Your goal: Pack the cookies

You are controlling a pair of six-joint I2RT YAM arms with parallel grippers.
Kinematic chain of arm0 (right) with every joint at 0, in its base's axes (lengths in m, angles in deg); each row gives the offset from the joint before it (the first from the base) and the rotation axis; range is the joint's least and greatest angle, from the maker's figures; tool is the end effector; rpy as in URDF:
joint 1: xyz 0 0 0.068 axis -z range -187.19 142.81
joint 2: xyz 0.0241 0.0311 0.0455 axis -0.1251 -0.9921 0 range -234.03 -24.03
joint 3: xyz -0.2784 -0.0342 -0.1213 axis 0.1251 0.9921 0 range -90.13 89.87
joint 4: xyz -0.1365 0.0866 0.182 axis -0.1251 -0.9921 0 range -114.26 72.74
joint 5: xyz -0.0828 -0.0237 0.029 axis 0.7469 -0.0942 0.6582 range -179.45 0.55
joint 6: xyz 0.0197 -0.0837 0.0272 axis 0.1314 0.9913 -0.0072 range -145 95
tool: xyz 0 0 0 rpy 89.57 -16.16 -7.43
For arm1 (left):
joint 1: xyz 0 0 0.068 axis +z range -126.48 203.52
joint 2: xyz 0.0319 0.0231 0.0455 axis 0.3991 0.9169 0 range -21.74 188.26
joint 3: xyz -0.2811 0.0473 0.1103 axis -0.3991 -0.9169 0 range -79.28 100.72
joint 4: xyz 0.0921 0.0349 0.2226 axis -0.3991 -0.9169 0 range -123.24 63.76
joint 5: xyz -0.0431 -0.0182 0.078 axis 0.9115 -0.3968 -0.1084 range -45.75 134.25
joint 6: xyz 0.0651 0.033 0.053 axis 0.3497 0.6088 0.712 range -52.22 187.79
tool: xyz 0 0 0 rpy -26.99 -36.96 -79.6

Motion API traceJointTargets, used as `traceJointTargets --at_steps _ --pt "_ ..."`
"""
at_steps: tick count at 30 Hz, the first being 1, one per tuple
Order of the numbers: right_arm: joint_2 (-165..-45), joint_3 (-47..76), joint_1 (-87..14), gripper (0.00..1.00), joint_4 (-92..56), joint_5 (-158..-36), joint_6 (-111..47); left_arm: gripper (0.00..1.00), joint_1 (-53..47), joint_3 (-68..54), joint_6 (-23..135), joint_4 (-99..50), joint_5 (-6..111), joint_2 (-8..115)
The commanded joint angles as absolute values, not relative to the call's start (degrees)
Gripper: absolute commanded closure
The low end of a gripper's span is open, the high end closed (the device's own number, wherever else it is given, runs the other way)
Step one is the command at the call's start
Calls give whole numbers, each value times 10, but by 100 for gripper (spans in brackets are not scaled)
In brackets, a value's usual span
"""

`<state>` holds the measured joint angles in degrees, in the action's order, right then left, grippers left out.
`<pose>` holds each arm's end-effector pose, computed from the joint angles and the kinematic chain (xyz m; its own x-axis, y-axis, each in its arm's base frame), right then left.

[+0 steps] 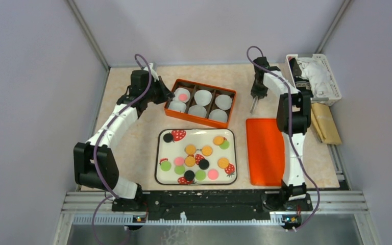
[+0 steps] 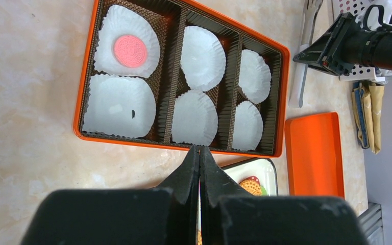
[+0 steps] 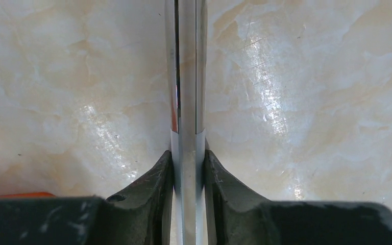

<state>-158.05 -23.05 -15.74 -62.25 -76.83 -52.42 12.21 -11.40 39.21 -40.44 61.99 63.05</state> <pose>0.5177 0.0601 0.1629 -0.8290 0.3297 -0.4518 0.3651 0.9309 0.0094 0.3437 -0.0938 0.3239 -0.6566 -0.3332 -0.6766 0.1464 0.8237 -0.5478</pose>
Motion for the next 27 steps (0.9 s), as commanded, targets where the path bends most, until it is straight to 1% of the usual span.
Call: traceJointTargets --at_steps 1,9,15,21,27 --pt "-1579 -211 -154 81 -620 -791 -508 100 120 -110 396 -389 632 611" --pt "-1507 -234 -167 79 -613 -807 -479 100 120 -108 398 -390 629 606" --pt "-1462 -265 -177 74 -646 -829 -460 100 121 -105 398 -389 633 600" --pt "-1421 -262 -183 70 -677 -827 -448 100 121 -101 396 -385 650 599" --pt "-1402 -247 -182 69 -691 -820 -435 100 121 -103 391 -380 663 599"
